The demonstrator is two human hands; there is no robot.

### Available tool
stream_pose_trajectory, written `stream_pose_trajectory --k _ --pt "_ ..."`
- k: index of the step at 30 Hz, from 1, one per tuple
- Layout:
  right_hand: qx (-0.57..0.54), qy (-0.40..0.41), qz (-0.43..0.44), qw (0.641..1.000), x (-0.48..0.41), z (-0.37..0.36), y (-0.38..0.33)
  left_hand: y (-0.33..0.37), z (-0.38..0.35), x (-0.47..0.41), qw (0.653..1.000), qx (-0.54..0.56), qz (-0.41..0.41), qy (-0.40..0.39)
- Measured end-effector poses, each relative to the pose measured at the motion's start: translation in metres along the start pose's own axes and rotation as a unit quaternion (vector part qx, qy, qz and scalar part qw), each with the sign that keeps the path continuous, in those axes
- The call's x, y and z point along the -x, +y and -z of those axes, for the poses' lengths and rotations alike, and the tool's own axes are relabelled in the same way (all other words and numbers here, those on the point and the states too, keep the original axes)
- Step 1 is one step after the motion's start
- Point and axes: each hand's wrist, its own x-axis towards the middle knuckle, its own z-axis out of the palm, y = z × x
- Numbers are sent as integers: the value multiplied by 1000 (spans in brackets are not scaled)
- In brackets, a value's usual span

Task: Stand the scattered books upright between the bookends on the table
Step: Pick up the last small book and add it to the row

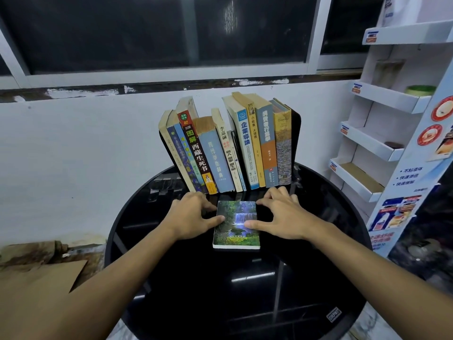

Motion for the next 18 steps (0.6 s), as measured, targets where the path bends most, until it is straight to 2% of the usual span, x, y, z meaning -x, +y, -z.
stream_pose_trajectory --k 6,18 --pt "-3 4 4 1000 3 -4 -2 0 -2 0 1000 11 2 -3" --pt "-124 11 -1 992 4 1 -15 4 0 -3 999 41 30 16"
